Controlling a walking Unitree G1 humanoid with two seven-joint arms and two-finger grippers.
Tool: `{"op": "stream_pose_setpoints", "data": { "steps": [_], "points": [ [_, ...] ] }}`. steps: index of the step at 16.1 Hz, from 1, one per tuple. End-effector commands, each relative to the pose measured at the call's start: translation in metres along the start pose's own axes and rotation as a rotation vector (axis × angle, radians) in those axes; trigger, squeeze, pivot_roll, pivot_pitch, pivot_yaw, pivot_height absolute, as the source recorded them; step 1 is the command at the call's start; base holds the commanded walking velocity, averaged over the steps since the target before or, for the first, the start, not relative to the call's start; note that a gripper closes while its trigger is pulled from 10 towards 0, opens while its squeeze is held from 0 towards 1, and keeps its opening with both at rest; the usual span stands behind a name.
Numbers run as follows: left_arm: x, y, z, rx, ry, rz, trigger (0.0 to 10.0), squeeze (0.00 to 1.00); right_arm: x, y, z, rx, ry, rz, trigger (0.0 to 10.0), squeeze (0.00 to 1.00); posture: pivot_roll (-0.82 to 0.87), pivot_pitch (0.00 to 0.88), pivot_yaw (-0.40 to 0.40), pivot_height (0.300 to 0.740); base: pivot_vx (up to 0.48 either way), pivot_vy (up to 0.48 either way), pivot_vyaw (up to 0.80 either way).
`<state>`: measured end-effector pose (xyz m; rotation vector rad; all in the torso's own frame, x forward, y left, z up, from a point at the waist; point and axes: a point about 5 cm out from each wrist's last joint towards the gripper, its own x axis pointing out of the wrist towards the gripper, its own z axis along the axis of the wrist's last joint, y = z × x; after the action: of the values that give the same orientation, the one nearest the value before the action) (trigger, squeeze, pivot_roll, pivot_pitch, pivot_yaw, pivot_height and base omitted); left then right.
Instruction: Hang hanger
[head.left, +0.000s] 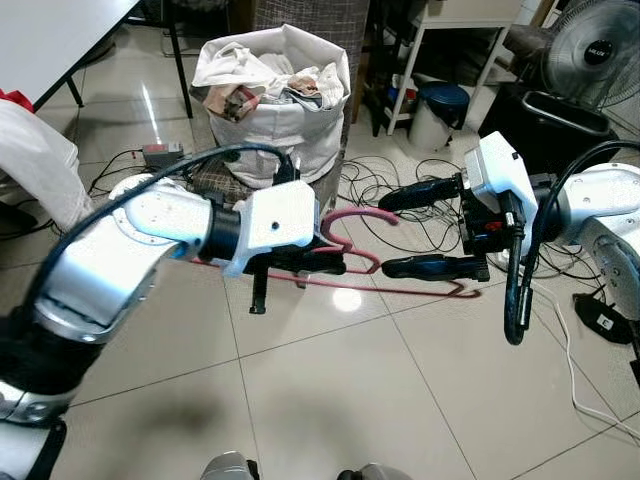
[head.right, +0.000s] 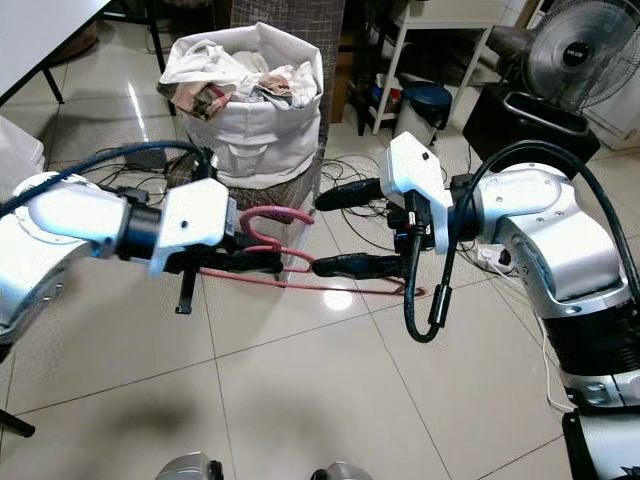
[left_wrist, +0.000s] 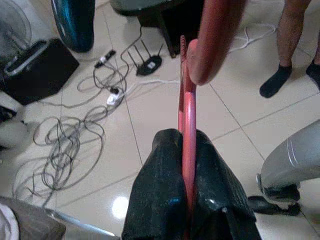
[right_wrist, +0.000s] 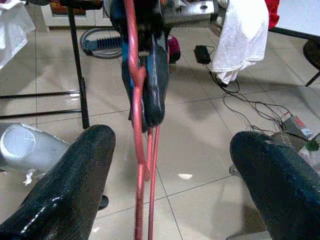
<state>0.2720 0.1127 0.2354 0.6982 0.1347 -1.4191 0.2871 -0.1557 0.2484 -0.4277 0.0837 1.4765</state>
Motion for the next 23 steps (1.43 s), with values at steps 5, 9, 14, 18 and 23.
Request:
{"op": "stream_pose_setpoints", "data": {
  "steps": [5, 9, 14, 18, 23],
  "points": [
    [0.003, 0.008, 0.013, 0.062, -0.026, 0.008, 10.0, 0.00, 0.014, 0.000, -0.009, -0.111, 0.104, 0.008, 3.2, 0.00, -0.05, 0.051, -0.080, 0.740, 0.000, 0.000, 0.00],
    [0.006, 0.008, 0.020, 0.094, -0.035, -0.015, 10.0, 0.00, 0.022, -0.003, -0.010, -0.145, 0.125, 0.032, 1.1, 0.00, -0.05, 0.055, -0.085, 0.740, 0.000, 0.000, 0.00],
    [0.008, 0.007, 0.020, 0.115, -0.014, -0.045, 10.0, 0.00, 0.024, -0.009, -0.008, -0.161, 0.141, 0.042, 0.3, 0.00, -0.05, 0.055, -0.086, 0.740, 0.000, 0.000, 0.00],
    [0.010, 0.008, 0.018, 0.119, -0.006, -0.048, 10.0, 0.00, 0.026, -0.009, -0.007, -0.163, 0.146, 0.060, 0.0, 0.00, -0.05, 0.047, -0.084, 0.740, 0.000, 0.000, 0.00],
    [0.011, 0.009, 0.014, 0.106, 0.024, -0.025, 10.0, 0.00, 0.031, -0.009, -0.004, -0.187, 0.131, 0.060, 0.0, 0.00, -0.05, 0.040, -0.081, 0.740, 0.000, 0.000, 0.00]
  ]
}}
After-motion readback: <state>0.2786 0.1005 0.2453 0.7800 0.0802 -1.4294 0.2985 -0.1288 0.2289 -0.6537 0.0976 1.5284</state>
